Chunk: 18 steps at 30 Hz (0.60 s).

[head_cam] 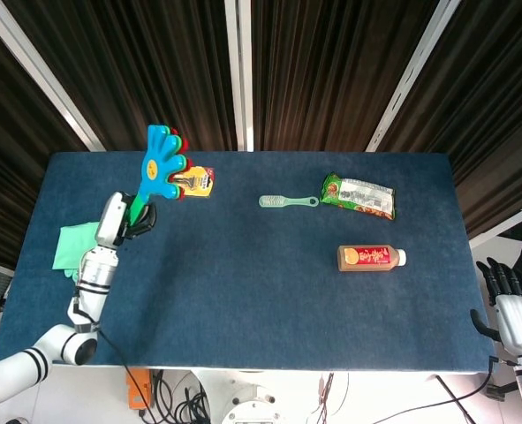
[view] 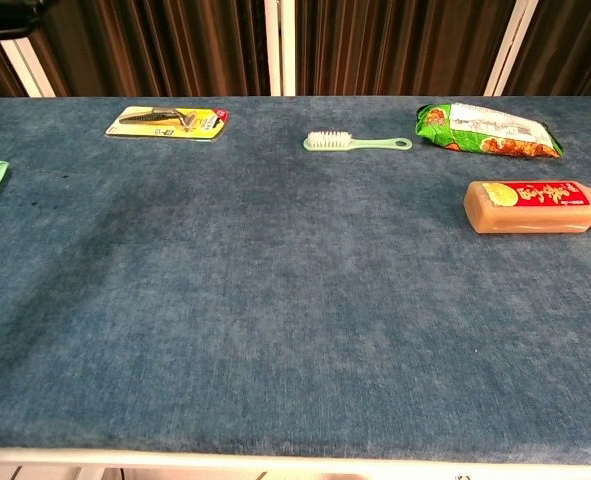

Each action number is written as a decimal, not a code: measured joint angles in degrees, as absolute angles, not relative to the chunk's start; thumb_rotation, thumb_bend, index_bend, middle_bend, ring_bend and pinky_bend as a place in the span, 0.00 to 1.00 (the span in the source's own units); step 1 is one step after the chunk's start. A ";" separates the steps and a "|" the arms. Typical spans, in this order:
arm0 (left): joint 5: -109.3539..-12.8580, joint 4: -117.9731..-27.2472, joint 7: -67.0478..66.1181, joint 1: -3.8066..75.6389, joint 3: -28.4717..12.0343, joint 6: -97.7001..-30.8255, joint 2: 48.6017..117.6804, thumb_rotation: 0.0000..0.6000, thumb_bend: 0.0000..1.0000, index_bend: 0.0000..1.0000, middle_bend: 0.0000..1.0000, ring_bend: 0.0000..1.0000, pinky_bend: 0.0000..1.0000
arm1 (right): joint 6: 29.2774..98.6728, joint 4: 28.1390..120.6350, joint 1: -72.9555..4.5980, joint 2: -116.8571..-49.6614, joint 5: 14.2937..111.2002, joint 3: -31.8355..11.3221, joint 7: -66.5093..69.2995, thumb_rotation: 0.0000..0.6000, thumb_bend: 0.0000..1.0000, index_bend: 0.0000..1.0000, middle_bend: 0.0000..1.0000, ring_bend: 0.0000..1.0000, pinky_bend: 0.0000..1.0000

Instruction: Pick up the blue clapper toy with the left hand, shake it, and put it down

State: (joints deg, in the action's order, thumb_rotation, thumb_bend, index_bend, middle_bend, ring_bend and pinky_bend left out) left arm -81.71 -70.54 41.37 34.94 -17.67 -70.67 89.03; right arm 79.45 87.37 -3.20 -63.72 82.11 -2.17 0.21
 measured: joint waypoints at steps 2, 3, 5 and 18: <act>-83.43 -69.28 37.80 35.53 -15.67 -69.31 88.64 1.00 0.60 1.00 1.00 1.00 1.00 | 79.25 87.38 -3.27 -63.78 82.10 -2.12 0.16 1.00 0.30 0.00 0.02 0.00 0.00; -84.13 -68.93 35.41 35.85 -14.69 -68.36 88.36 1.00 0.60 1.00 1.00 1.00 1.00 | 79.16 87.37 -3.30 -63.82 82.14 -2.07 0.14 1.00 0.30 0.00 0.02 0.00 0.00; -85.72 -68.44 28.15 36.76 -12.37 -65.51 87.59 1.00 0.60 1.00 1.00 1.00 1.00 | 78.97 87.29 -3.36 -63.95 82.21 -1.95 0.14 1.00 0.30 0.00 0.02 0.00 0.00; -88.61 -70.23 -4.47 41.62 -3.10 -49.26 84.41 1.00 0.60 1.00 1.00 1.00 1.00 | 79.04 86.39 -3.24 -63.99 82.13 -1.98 1.32 1.00 0.30 0.00 0.02 0.00 0.00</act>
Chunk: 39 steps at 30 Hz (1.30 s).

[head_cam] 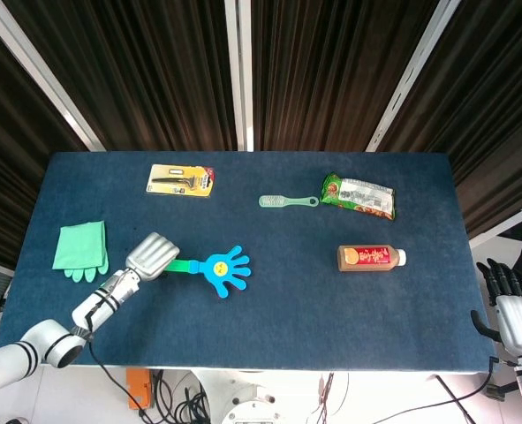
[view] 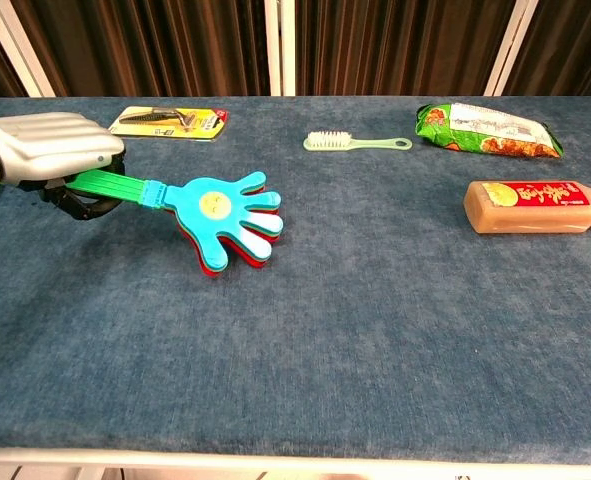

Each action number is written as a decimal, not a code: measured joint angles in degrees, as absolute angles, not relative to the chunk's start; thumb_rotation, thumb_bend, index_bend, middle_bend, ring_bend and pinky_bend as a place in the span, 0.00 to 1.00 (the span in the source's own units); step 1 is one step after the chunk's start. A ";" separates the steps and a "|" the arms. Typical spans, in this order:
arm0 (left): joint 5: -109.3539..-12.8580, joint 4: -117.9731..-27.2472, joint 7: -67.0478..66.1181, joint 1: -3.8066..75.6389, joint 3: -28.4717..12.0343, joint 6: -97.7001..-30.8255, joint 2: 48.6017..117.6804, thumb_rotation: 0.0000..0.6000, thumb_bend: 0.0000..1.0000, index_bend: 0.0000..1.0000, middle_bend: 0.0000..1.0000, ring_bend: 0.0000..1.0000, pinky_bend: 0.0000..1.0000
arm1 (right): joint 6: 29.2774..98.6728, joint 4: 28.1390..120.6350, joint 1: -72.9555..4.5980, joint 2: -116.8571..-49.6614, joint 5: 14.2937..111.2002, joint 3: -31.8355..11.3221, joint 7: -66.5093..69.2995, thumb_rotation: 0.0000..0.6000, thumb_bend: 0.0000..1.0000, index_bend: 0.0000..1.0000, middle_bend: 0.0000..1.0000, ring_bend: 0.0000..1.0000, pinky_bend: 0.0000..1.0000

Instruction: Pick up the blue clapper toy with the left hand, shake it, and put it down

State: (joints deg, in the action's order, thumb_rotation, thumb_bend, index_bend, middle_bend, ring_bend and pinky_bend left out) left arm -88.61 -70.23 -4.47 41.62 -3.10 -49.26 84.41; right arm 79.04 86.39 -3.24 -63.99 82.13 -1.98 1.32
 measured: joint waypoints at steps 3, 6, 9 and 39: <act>-87.57 -71.62 -0.18 41.48 -3.53 -49.84 84.15 1.00 0.60 1.00 1.00 1.00 1.00 | 79.10 86.30 -3.22 -64.04 82.21 -1.95 1.43 1.00 0.30 0.00 0.02 0.00 0.00; -86.47 -73.48 8.15 41.09 -4.61 -50.91 83.82 1.00 0.60 1.00 1.00 1.00 1.00 | 79.24 86.41 -3.20 -63.94 82.20 -2.01 1.29 1.00 0.30 0.00 0.02 0.00 0.00; -85.58 -75.75 19.89 40.59 -6.17 -52.38 83.24 1.00 0.60 1.00 1.00 1.00 1.00 | 79.30 86.64 -3.24 -63.88 82.26 -2.05 1.10 1.00 0.30 0.00 0.02 0.00 0.00; -90.32 -70.28 4.88 41.38 -4.05 -53.55 84.95 1.00 0.61 1.00 1.00 1.00 1.00 | 78.35 86.51 -3.33 -64.03 81.77 -1.71 1.06 1.00 0.30 0.00 0.02 0.00 0.00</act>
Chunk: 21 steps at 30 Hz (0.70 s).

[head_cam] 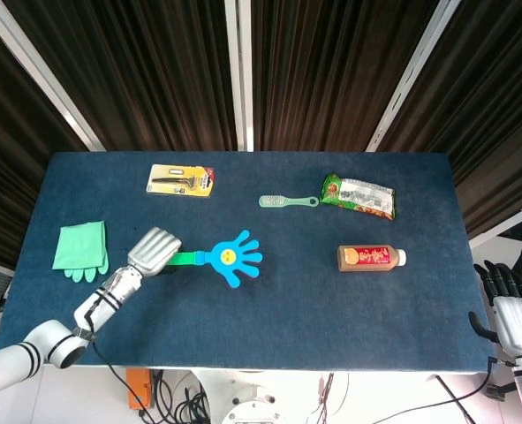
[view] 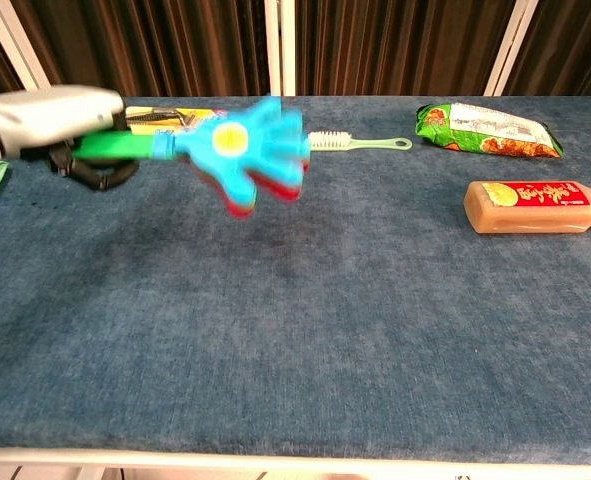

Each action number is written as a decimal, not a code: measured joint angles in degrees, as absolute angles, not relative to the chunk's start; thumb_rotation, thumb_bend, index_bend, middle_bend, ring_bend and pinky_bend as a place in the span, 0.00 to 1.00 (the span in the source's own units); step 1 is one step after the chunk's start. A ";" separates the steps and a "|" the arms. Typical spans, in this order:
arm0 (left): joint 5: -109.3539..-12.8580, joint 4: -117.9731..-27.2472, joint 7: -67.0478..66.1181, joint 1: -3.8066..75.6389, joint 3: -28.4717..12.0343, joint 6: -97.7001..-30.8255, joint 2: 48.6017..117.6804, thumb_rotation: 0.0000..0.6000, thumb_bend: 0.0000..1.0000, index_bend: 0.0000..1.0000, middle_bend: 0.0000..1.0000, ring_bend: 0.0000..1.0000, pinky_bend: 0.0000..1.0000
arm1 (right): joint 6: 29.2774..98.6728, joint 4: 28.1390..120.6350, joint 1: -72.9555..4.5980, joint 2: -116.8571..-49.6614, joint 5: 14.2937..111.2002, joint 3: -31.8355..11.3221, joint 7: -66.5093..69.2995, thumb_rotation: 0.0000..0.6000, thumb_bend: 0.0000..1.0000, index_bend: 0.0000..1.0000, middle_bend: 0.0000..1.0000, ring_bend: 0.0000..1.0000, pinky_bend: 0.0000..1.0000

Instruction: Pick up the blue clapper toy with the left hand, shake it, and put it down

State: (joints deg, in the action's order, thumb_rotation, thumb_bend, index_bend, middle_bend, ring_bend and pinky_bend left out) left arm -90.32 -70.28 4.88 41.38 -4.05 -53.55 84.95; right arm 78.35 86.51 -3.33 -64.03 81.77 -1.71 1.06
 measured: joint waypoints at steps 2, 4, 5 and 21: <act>-88.80 -71.90 -0.96 42.31 -3.49 -48.95 83.78 1.00 0.62 1.00 1.00 1.00 1.00 | 78.48 86.48 -3.28 -63.89 81.67 -1.83 1.27 1.00 0.30 0.00 0.02 0.00 0.00; -86.68 -74.02 -4.41 42.85 -3.40 -45.69 82.69 1.00 0.62 1.00 1.00 1.00 1.00 | 78.56 86.48 -3.28 -63.86 81.72 -1.87 1.30 1.00 0.30 0.00 0.02 0.00 0.00; -86.02 -74.68 -5.03 42.91 -3.50 -45.09 82.43 1.00 0.62 1.00 1.00 1.00 1.00 | 78.56 86.46 -3.31 -63.90 81.78 -1.87 1.31 1.00 0.30 0.00 0.02 0.00 0.00; -80.89 -82.03 50.94 37.89 -14.64 -60.21 81.31 1.00 0.62 1.00 1.00 1.00 1.00 | 77.44 85.81 -3.67 -64.46 81.14 -1.93 1.32 1.00 0.30 0.00 0.02 0.00 0.00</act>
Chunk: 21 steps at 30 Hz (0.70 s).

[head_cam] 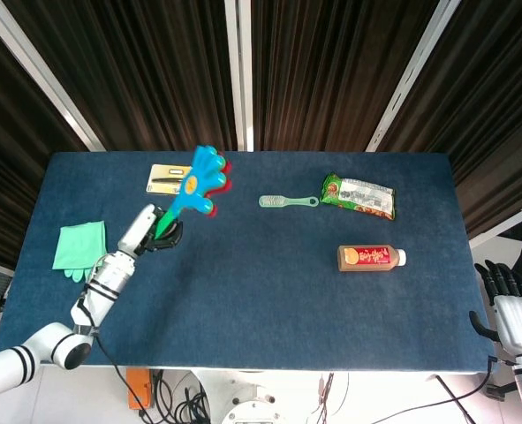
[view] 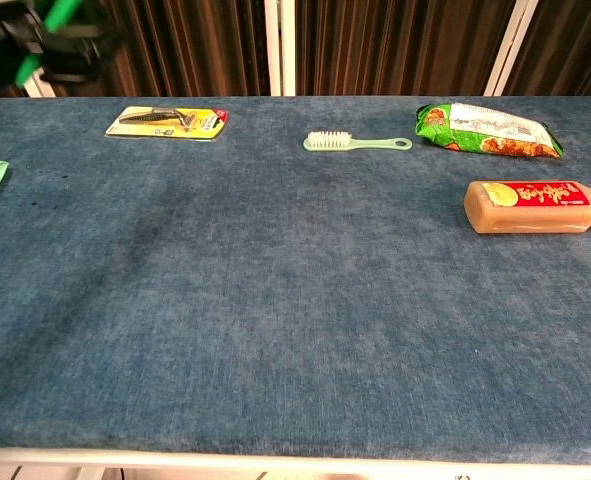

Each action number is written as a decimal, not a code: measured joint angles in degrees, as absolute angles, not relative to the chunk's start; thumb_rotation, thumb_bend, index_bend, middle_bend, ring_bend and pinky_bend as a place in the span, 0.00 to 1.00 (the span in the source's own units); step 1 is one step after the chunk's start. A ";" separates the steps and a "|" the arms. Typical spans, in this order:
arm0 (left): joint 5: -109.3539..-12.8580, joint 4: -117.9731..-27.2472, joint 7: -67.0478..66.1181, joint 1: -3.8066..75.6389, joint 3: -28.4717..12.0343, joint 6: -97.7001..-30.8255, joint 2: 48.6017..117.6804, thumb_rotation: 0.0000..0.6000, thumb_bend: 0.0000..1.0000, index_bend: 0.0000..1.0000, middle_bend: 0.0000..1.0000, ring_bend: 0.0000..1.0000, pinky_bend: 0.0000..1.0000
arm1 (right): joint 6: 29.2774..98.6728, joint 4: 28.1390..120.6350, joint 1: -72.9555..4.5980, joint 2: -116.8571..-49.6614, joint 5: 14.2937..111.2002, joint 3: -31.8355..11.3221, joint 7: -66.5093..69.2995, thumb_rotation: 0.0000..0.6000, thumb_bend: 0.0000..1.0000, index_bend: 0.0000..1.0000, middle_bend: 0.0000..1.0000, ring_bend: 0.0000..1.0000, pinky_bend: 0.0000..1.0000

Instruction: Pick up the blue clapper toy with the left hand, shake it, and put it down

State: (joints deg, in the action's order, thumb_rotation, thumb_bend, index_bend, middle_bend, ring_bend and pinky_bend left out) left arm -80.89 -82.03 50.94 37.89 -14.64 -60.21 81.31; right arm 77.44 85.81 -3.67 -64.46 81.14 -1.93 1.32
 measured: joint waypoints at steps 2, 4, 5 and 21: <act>-80.25 -82.94 59.19 37.34 -15.97 -60.92 80.66 1.00 0.62 1.00 1.00 1.00 1.00 | 77.39 85.78 -3.68 -64.52 81.07 -1.92 1.25 1.00 0.30 0.00 0.02 0.00 0.00; -80.32 -83.01 64.66 37.10 -16.30 -61.38 80.36 1.00 0.62 1.00 1.00 1.00 1.00 | 77.46 85.83 -3.69 -64.53 81.08 -1.95 1.12 1.00 0.30 0.00 0.02 0.00 0.00; -80.56 -82.85 66.15 37.07 -16.25 -61.58 80.31 1.00 0.62 1.00 1.00 1.00 1.00 | 77.51 85.90 -3.71 -64.53 81.09 -1.98 1.02 1.00 0.30 0.00 0.02 0.00 0.00; -90.72 -70.79 15.88 40.42 -6.67 -55.43 83.76 1.00 0.61 1.00 1.00 1.00 1.00 | 76.98 84.76 -3.82 -64.59 80.68 -2.14 2.75 1.00 0.28 0.00 0.03 0.00 0.00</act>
State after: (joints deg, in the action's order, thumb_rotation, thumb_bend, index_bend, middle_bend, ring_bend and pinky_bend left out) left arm -90.72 -70.79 15.88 40.42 -6.67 -55.43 83.76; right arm 76.98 84.76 -3.82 -64.59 80.68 -2.14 2.75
